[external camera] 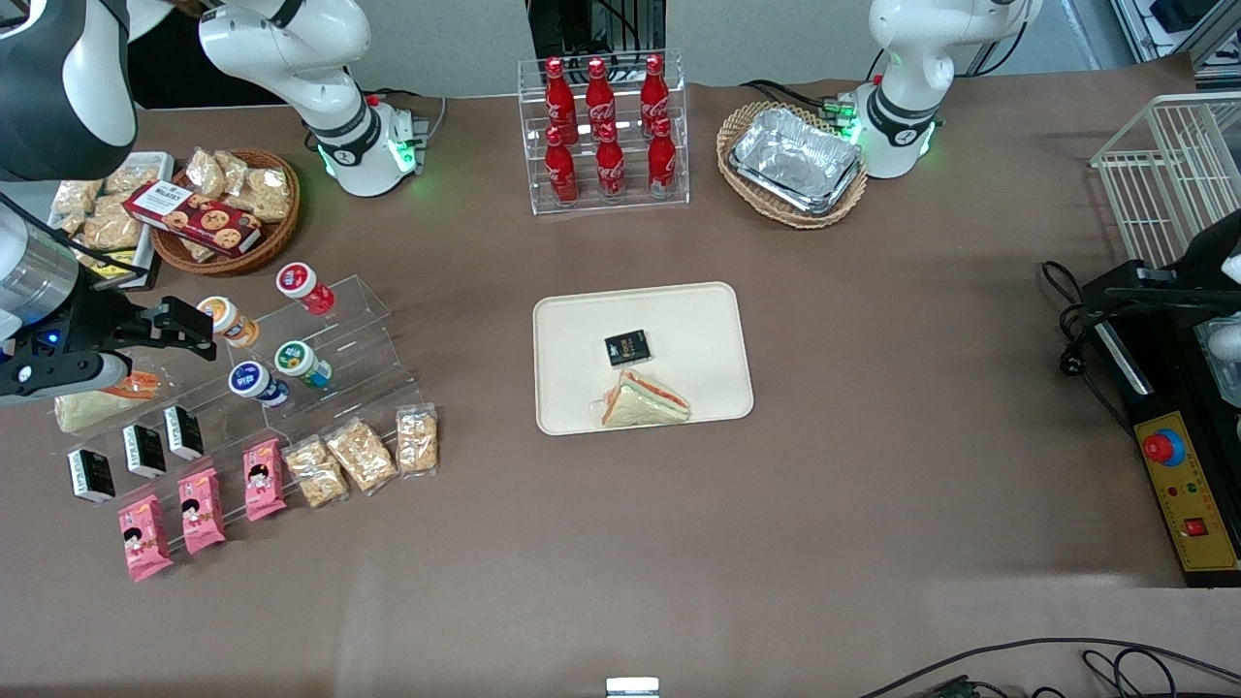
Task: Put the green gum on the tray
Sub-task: 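Move the right gripper toward the gum bottles on the display rack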
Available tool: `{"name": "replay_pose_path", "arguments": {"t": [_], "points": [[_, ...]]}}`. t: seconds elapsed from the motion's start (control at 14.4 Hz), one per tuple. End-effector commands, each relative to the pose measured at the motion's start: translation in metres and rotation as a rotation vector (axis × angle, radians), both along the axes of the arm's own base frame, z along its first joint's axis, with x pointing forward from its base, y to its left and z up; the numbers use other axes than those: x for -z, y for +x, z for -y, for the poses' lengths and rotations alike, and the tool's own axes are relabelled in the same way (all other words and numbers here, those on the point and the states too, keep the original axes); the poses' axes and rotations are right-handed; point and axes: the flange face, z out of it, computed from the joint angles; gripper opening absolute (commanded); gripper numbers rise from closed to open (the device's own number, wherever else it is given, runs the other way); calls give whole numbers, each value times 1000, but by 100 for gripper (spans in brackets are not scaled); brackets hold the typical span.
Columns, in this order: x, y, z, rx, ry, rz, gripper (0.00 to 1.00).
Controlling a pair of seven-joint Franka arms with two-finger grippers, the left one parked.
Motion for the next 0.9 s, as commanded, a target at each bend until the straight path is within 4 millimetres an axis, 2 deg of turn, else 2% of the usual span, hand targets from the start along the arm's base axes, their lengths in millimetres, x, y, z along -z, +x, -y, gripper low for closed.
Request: {"name": "replay_pose_path", "arguments": {"t": [0.0,0.35,0.56,0.69,0.83], "points": [[-1,-3,3,-2,1,-5,100],[3,-6,3,-28,10,-31,100],[7,-7,13,-244,8,-32,100],[10,-11,15,-243,7,-42,100],[22,-19,15,-242,12,-51,100]]}}
